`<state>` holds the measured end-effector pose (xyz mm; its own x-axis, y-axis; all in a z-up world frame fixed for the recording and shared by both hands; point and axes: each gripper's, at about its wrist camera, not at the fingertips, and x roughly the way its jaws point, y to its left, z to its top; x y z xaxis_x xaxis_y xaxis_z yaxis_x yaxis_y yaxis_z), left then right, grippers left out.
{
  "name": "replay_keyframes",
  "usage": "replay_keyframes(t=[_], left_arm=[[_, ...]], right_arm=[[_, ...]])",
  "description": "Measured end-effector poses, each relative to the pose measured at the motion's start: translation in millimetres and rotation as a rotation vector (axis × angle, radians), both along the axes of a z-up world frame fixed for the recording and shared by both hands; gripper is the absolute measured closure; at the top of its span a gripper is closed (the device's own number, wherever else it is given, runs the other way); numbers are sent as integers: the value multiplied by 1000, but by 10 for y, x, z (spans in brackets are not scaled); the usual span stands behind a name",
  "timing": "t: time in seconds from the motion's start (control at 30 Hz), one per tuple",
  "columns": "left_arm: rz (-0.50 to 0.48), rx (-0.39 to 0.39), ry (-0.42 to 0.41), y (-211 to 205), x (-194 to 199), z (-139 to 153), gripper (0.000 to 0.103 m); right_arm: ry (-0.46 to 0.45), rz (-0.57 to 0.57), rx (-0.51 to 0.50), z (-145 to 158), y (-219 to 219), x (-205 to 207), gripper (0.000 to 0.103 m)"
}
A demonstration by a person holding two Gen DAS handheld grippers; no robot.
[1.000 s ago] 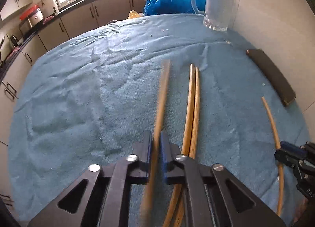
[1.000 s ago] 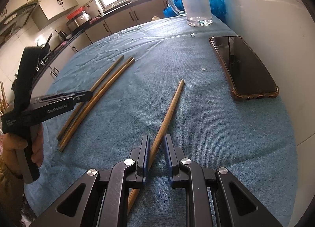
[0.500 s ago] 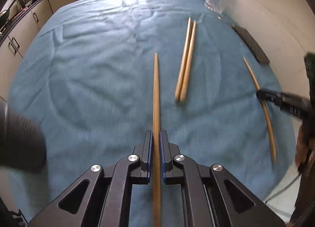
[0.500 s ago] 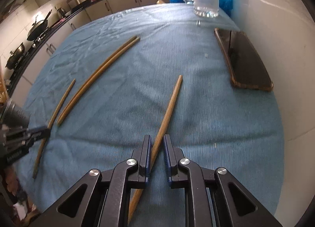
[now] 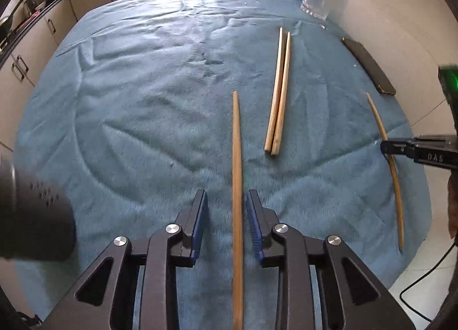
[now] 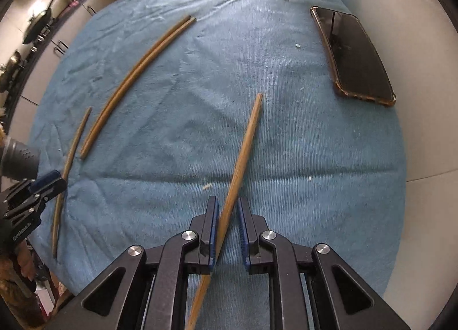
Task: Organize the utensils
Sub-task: 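Carry the chopstick upright to the grey cup with the left gripper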
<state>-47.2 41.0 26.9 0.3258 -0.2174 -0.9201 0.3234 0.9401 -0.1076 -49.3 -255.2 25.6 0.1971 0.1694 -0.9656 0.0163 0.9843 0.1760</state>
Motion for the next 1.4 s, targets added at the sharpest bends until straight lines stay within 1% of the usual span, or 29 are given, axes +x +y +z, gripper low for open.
replay_keyframes(t=[0.13,0.23,0.33,0.4,0.43,0.47,0.5,0.53,0.6,0.7,0.8,0.87,0.9,1.0,1.1,1.17,1.27,1.37,1.4], left_arm=[[-10,29,11,-95,141,-1,76],[-39,56,20,-162,206,-4,76],[-87,72,37,-228,215,-1,67],[-96,76,37,-259,233,-2,67],[-90,70,32,-256,235,1,68],[-85,63,25,-245,235,2,89],[-76,56,9,-224,225,4,95],[-62,39,-3,-185,207,3,97],[-40,3,-15,-116,158,13,97],[-12,-61,-63,13,-14,106,97],[5,-121,-152,128,-285,320,97],[19,-158,-222,205,-472,482,97],[25,-172,-241,223,-527,525,97],[64,-228,-321,355,-780,693,97],[89,-241,-394,427,-975,836,97],[105,-245,-470,495,-1125,967,97],[136,-257,-570,629,-1308,1172,97],[185,-271,-648,824,-1416,1315,97],[199,-273,-662,873,-1417,1342,97]], right_arm=[[63,5,-80,-14,50,205,89],[87,12,-138,-26,111,311,89],[99,17,-160,-32,162,348,89],[98,13,-159,-34,190,351,89],[90,14,-158,-34,201,344,89],[75,14,-161,-31,225,338,91],[57,16,-162,-22,235,309,93],[29,21,-159,-17,249,267,95],[-17,23,-139,5,281,159,95],[-90,-8,-65,52,284,1,96],[-187,-8,-9,166,362,-201,96],[-257,-2,-8,259,438,-337,96],[-298,7,-11,317,498,-401,96],[-399,20,32,483,605,-560,96],[-485,28,43,582,742,-683,96],[-540,45,53,663,860,-777,96],[-594,64,87,785,962,-813,96],[-651,80,132,925,1124,-852,96],[-670,86,146,986,1185,-858,96]])
